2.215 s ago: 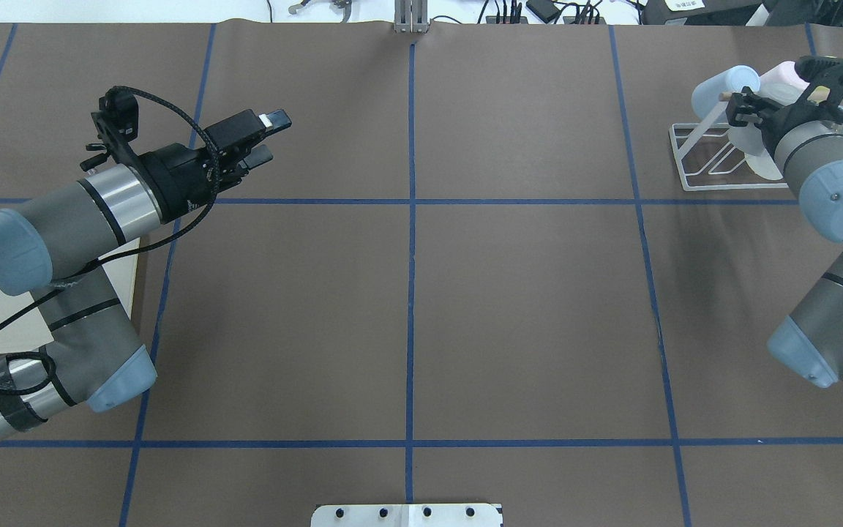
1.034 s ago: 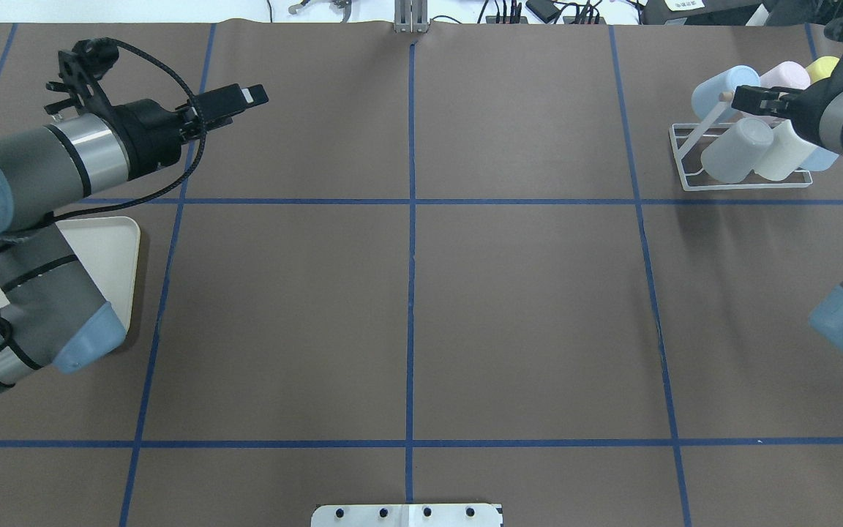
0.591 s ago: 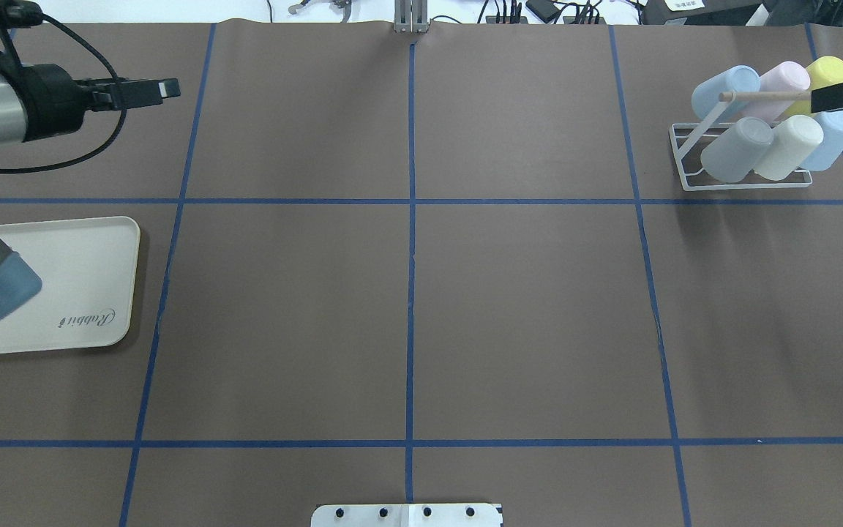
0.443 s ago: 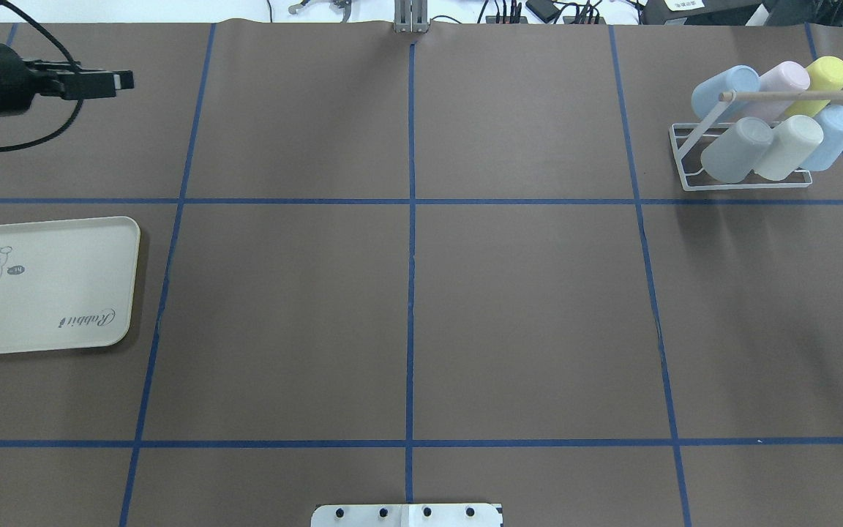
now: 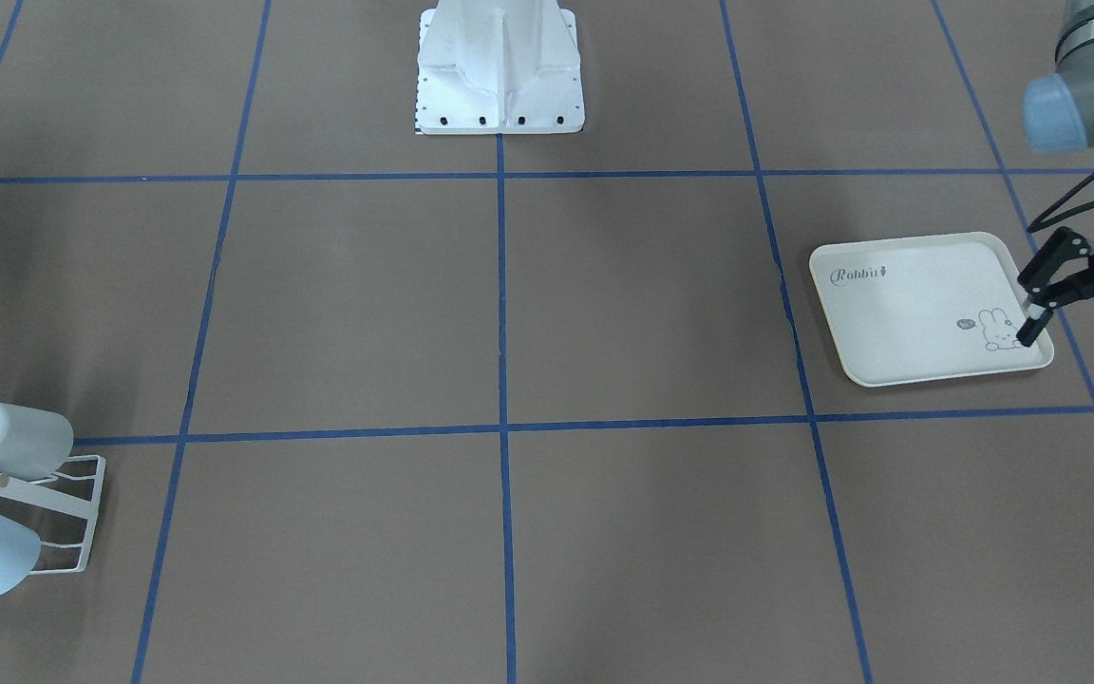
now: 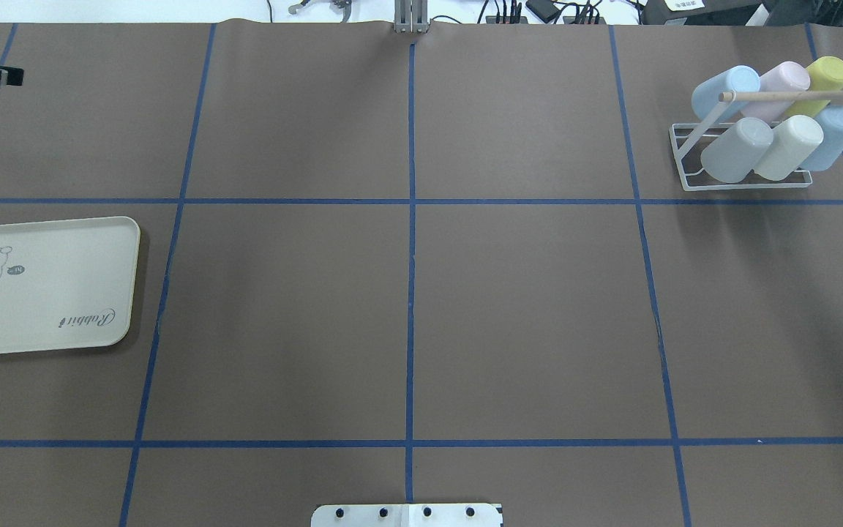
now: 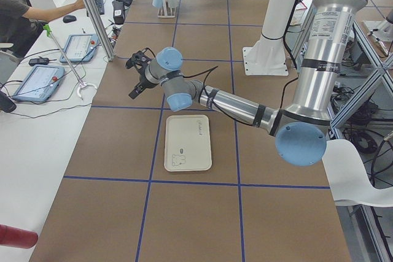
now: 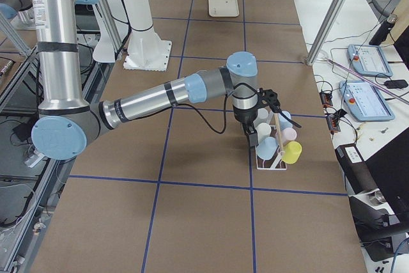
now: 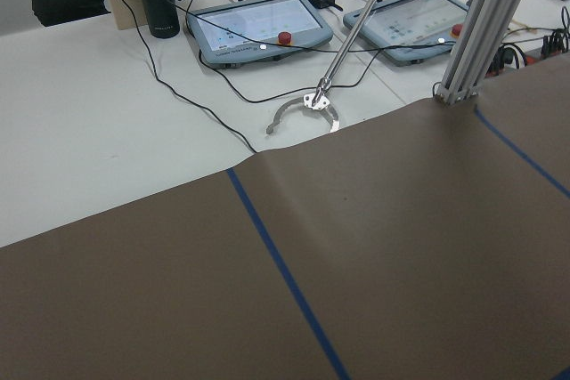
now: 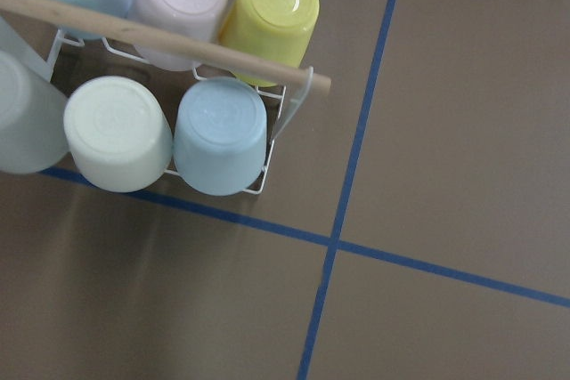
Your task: Transfer IKEA cup to right arm and place on rack
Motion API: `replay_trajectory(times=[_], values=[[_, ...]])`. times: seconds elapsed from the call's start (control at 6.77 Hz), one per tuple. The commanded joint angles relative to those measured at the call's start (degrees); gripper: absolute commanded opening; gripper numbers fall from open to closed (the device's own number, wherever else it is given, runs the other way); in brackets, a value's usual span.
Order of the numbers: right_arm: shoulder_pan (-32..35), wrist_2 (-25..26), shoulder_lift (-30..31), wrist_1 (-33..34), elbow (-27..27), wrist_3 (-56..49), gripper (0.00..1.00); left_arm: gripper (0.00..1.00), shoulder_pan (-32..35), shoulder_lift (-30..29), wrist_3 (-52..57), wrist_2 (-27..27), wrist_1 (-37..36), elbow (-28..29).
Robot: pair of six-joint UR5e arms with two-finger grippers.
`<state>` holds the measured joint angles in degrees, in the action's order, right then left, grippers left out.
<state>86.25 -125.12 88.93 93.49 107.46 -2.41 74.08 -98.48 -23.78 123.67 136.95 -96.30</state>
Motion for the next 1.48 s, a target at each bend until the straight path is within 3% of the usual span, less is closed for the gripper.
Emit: replay_trajectory(times=[0.0, 0.3, 0.74, 1.03, 1.33], values=[[3.0, -3.1, 2.1, 0.0, -0.9, -3.8, 1.00, 1.00, 8.1, 0.8, 8.7, 9.6, -1.5, 6.1], [3.0, -3.3, 6.8, -0.1, -1.6, -3.7, 1.00, 1.00, 12.8, 1.2, 24.5, 10.5, -1.5, 12.2], [3.5, -4.6, 10.7, 0.0, -1.5, -3.7, 1.00, 1.00, 15.1, 2.2, 31.9, 10.3, 1.0, 22.1], [5.1, -6.7, 10.6, 0.4, -1.1, -3.7, 1.00, 1.00, 14.9, 2.6, 32.0, 3.2, -0.4, 22.0], [5.0, -6.7, 10.6, 0.6, -1.4, -3.6, 1.00, 1.00, 14.1, 1.7, 32.0, 2.5, -14.6, 17.4]])
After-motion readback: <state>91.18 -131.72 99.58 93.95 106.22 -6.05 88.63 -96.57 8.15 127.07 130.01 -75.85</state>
